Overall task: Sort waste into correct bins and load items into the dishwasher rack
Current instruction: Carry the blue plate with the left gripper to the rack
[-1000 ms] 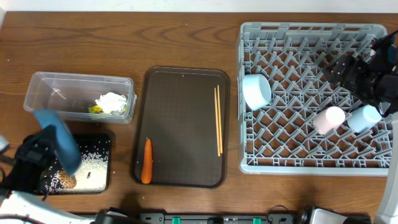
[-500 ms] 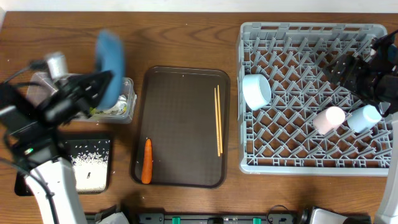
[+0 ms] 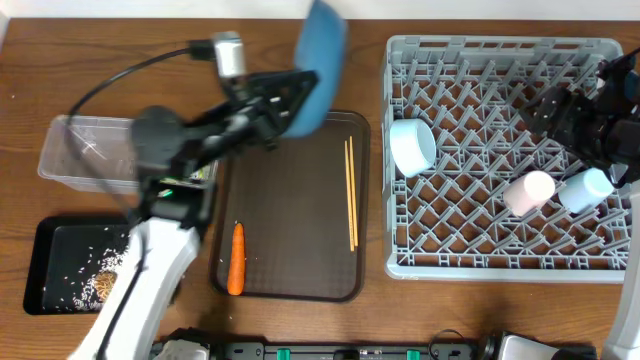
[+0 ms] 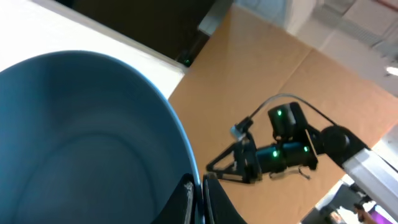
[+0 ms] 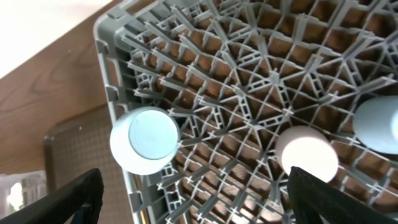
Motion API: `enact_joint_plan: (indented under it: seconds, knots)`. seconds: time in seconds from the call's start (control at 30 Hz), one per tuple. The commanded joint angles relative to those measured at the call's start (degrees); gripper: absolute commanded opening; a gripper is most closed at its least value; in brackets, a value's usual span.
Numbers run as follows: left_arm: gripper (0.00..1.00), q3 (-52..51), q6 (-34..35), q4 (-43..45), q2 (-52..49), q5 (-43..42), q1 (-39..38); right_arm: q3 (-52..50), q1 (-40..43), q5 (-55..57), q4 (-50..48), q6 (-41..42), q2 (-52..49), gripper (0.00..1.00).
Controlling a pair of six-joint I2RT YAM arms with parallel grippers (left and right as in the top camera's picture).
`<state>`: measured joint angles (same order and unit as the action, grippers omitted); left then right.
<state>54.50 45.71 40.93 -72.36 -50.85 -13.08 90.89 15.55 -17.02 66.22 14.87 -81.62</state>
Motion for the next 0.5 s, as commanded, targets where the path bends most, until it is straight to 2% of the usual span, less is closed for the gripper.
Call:
enact_joint_plan:
  seconds: [0.0,0.17,0.23,0.47]
  knots:
    - [0.06,1.0,1.4,6.7,-4.2,9.9,-5.7,0.1,1.2,3.1,0.0,-0.1,0.7,0.87]
    - [0.06,1.0,6.3,21.0,-12.7,22.5,-13.4,0.1,2.3,3.7,0.1,-0.1,0.7,0.88]
    - [0.07,1.5,8.4,25.2,-15.8,25.0,-15.4,0.1,3.3,3.9,0.0,0.0,0.7,0.88]
    - [0.06,8.3,13.4,27.4,-24.7,28.1,-21.7,0.1,7.8,5.2,0.2,3.1,0.7,0.88]
